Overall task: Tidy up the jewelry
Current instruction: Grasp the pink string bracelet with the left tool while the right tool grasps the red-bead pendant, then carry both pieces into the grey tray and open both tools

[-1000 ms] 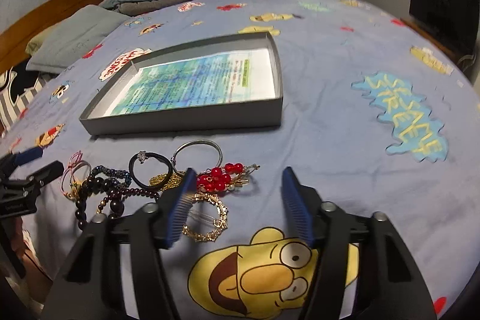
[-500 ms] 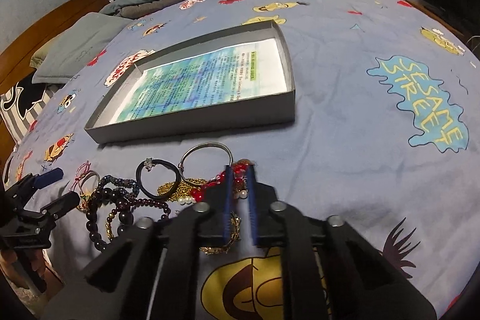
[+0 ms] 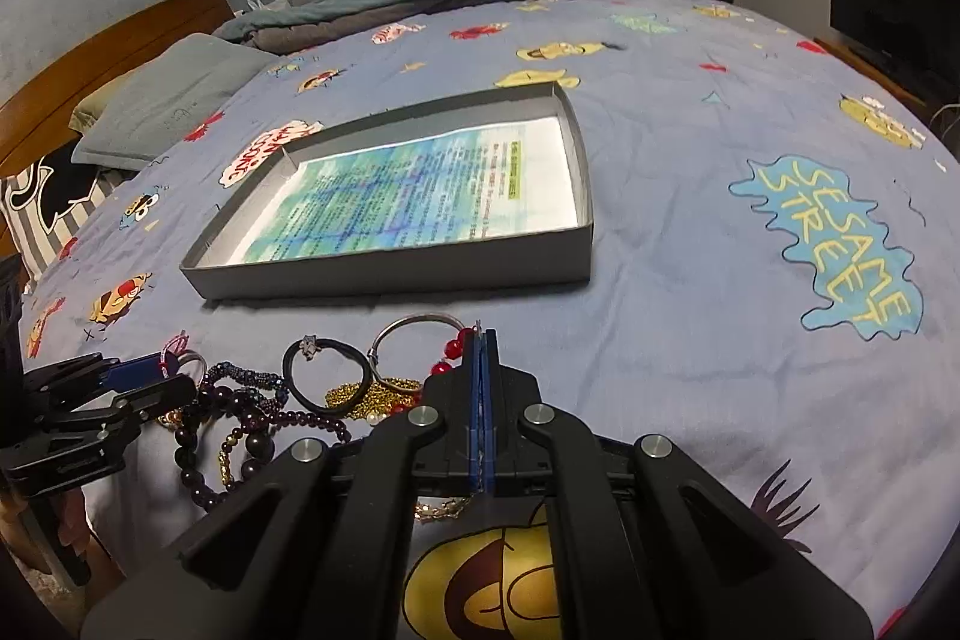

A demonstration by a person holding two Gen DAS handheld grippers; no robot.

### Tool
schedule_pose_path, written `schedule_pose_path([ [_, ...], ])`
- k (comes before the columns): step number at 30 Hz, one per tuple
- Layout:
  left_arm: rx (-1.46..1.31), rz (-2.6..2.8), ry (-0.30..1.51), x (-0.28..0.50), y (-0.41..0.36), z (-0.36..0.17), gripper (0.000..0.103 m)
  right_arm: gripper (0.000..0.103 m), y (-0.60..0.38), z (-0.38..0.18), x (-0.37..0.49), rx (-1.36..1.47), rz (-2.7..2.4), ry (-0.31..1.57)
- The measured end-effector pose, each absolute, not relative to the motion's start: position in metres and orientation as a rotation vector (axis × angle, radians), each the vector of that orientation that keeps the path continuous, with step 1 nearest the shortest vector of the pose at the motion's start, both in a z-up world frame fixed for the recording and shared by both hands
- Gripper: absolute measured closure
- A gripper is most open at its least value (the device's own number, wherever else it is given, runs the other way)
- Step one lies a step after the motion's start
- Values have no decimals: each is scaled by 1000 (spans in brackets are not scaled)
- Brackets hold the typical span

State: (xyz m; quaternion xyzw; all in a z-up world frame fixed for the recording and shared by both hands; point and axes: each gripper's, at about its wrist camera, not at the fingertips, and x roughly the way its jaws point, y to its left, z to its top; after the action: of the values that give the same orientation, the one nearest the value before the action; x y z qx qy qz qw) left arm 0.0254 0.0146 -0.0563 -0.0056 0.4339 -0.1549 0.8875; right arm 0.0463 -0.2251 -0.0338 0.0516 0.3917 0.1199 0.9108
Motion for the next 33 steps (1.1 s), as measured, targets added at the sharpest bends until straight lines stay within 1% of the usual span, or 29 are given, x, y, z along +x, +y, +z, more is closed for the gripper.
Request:
schedule_pose_path([
  [1, -15, -325, 905, 26, 16, -56, 92, 103, -225, -33, 46, 107, 249, 803],
  [3, -15, -316, 896, 27, 17, -56, 98, 103, -226, -30, 44, 102, 244, 787],
  [8, 3, -279, 841, 27, 22, -41, 99, 103, -228, -20, 42, 109, 260, 751],
  [11, 9, -275, 796, 24, 25, -23, 99, 103, -226, -6, 39, 89, 254, 696],
  [18, 38, -281, 738, 30, 29, 16, 99, 103, -222, 19, 46, 76, 258, 652],
  [26, 55, -284, 688, 71, 33, 56, 99, 103, -213, 62, 86, 49, 259, 591],
  [30, 47, -290, 689, 106, 31, 57, 99, 103, -212, 71, 117, 70, 238, 565],
  [33, 52, -276, 702, 133, 26, 50, 99, 103, -212, 68, 144, 116, 242, 567],
])
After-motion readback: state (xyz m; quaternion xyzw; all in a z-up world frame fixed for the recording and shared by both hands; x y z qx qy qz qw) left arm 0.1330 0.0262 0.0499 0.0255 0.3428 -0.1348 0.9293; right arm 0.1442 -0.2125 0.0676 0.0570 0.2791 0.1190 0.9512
